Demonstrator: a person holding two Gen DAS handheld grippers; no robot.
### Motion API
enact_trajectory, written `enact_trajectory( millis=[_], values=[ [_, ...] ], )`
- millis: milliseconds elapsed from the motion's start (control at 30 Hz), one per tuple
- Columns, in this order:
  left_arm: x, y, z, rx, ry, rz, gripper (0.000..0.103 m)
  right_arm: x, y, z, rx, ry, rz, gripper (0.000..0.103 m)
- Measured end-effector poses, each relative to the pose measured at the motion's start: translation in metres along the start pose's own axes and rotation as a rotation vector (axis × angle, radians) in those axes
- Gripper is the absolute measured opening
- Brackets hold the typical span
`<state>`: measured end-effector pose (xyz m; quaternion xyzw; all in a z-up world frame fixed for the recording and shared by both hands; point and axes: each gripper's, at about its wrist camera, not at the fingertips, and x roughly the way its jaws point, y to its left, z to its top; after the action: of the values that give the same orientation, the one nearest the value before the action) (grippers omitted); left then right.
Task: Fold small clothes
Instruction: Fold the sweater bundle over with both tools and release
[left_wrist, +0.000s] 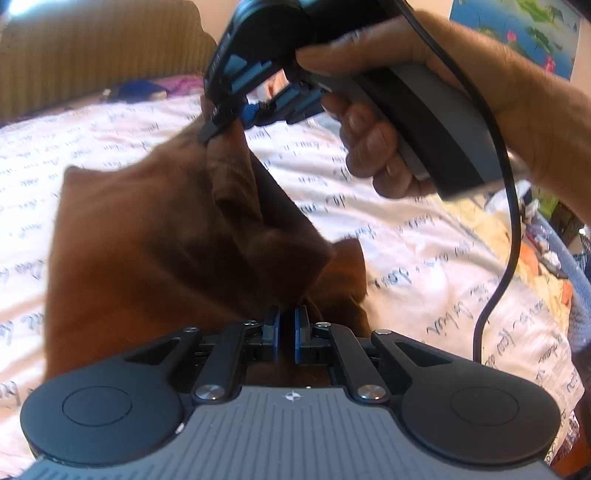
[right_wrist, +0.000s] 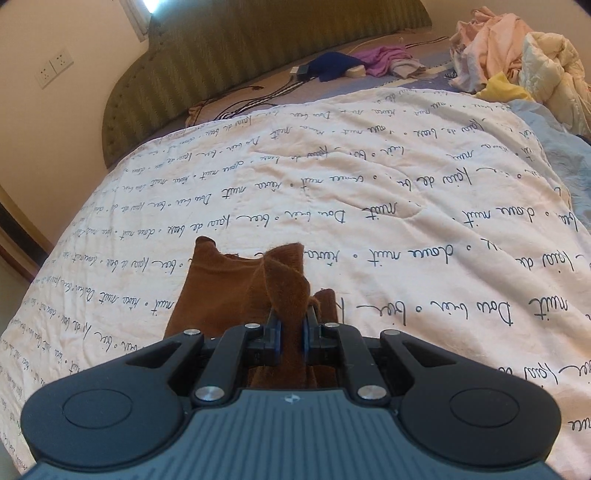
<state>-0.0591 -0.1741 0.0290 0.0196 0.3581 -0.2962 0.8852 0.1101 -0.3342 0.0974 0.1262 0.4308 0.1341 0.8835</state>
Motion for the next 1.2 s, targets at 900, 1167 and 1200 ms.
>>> enact_trajectory(
  millis=[900,1167,1200],
  values=[
    [-0.057,0.102,0.044,-0.271,0.003,-0.117,0.074,-0.045,-0.084,-0.099,0.205,0.001,0.119,0.052],
    [-0.054,0.113,0.042,-0.386,0.092,-0.17,0.092,-0.052,-0.072,-0.134,0.19,0.004,0.249,0.053],
    [-0.055,0.116,0.036,-0.408,0.093,-0.178,0.093,-0.05,-0.069,-0.136,0.178,0.008,0.239,0.053]
  ],
)
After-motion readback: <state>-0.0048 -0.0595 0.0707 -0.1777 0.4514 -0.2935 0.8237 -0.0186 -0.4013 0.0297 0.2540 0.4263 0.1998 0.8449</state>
